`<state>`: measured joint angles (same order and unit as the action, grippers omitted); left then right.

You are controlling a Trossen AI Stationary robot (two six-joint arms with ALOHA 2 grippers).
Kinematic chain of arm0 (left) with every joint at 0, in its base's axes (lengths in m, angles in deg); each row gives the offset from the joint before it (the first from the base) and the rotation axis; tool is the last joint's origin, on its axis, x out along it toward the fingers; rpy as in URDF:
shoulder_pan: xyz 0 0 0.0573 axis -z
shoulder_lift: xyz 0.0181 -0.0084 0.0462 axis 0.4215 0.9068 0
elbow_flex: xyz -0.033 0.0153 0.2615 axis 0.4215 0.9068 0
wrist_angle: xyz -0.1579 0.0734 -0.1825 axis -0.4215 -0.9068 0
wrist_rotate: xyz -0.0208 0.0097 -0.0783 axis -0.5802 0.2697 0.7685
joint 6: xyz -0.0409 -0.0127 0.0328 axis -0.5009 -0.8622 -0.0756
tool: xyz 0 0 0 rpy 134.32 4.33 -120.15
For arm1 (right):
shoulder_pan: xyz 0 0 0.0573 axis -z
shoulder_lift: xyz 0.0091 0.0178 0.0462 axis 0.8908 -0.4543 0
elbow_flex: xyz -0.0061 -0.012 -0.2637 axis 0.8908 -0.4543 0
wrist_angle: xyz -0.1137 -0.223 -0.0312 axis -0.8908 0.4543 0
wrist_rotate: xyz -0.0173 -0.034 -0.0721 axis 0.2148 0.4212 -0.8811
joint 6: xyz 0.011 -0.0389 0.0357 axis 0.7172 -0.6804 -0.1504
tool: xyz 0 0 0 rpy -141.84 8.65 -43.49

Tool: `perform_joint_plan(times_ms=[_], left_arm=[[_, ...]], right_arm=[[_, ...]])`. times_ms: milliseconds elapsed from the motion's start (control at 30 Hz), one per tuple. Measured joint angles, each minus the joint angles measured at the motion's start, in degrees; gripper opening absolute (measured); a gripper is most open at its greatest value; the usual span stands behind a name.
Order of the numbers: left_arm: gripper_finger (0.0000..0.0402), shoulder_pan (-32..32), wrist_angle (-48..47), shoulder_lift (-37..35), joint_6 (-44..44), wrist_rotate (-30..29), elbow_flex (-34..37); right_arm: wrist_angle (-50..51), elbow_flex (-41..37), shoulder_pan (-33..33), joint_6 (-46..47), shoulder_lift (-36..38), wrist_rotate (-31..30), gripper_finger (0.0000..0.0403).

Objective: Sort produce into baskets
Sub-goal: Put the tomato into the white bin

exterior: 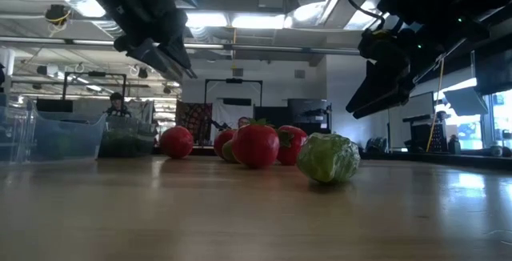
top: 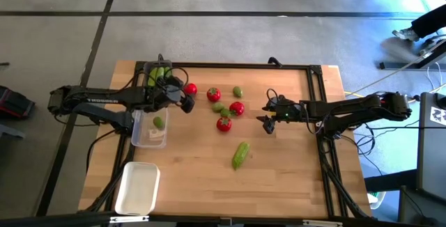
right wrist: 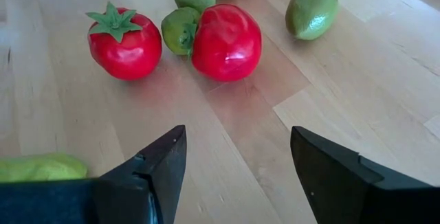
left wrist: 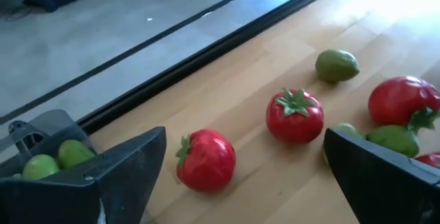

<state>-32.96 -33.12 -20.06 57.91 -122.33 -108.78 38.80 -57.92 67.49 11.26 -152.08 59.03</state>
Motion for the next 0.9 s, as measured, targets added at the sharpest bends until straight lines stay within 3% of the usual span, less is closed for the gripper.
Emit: perform_joint_plan(times_ms=[333,900], left_arm=[[0.039,-1.14,1.04,0.02,-4.04,0.16,0.0],[0.039,-12.85,5.09,13.83,-1.67,13.57,-1.93]], right_arm=[[0.0,0.0,0.0,-0.02,0.0,-1.1,0.0241],[0.04,0.0,0.0,-0.04,0.0,-1.53,0.0241]])
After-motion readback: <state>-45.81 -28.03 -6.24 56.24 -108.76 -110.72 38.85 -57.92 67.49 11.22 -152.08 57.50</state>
